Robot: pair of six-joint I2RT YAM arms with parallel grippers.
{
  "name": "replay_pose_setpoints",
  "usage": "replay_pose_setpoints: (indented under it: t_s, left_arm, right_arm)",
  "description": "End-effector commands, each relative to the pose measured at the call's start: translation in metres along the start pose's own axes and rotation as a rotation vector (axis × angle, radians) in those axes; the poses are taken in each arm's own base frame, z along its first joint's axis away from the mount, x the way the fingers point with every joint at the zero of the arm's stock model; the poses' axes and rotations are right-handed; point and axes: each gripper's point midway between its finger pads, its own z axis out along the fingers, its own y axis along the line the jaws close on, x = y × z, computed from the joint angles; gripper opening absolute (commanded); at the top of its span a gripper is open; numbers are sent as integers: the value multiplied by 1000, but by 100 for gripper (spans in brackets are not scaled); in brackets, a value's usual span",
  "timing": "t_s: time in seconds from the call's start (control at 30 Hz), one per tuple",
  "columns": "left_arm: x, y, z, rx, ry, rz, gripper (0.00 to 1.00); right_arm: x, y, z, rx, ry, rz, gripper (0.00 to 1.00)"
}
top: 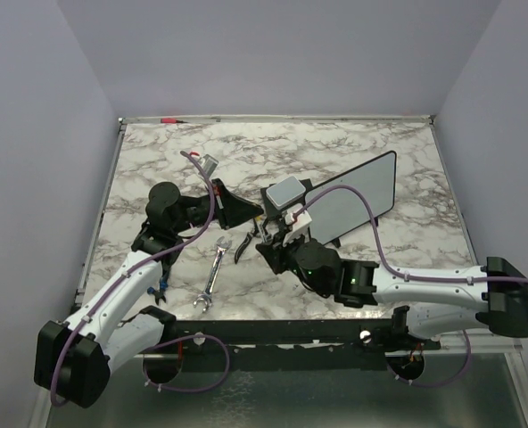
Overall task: Write a sentence on the whiteboard
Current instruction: Open the whiteboard marker at the center of the board, then place the pen cap at the center of the board.
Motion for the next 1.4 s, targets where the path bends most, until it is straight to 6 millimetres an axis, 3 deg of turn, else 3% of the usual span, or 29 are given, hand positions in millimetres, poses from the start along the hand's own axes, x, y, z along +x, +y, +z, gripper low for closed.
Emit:
replay_pose_setpoints:
  t_s: [0.0, 0.17, 0.37, 0.57, 0.77, 0.93, 1.1, 1.2, 1.37]
  left_arm:
    - [-41, 1, -9, -32, -143, 90, 0]
    - [-44, 8, -9, -53, -153, 86, 0]
    - [-40, 20, -9, -102, -128, 87, 0]
    - [-43, 32, -12, -166, -135, 102, 0]
    - [-28, 83, -28, -436, -72, 143, 0]
    - [10, 101, -28, -526, -3, 71, 0]
    - [69, 121, -33, -649, 173, 15, 0]
    - [97, 126, -35, -703, 267, 13, 0]
    - [147, 119, -27, -711, 379, -25, 0]
  right_arm:
    - [56, -32, -17, 104, 167, 26, 0]
    - [95, -35, -29, 68, 303, 3, 0]
    - [119, -37, -38, 49, 416, -87, 0]
    - [113, -38, -42, 47, 401, -81, 0]
    - [84, -43, -44, 106, 329, -44, 0]
    - [43, -51, -51, 165, 237, -29, 0]
    - [3, -54, -60, 183, 151, -23, 0]
    - [-10, -52, -64, 148, 150, -49, 0]
    - [-17, -66, -64, 150, 193, -74, 0]
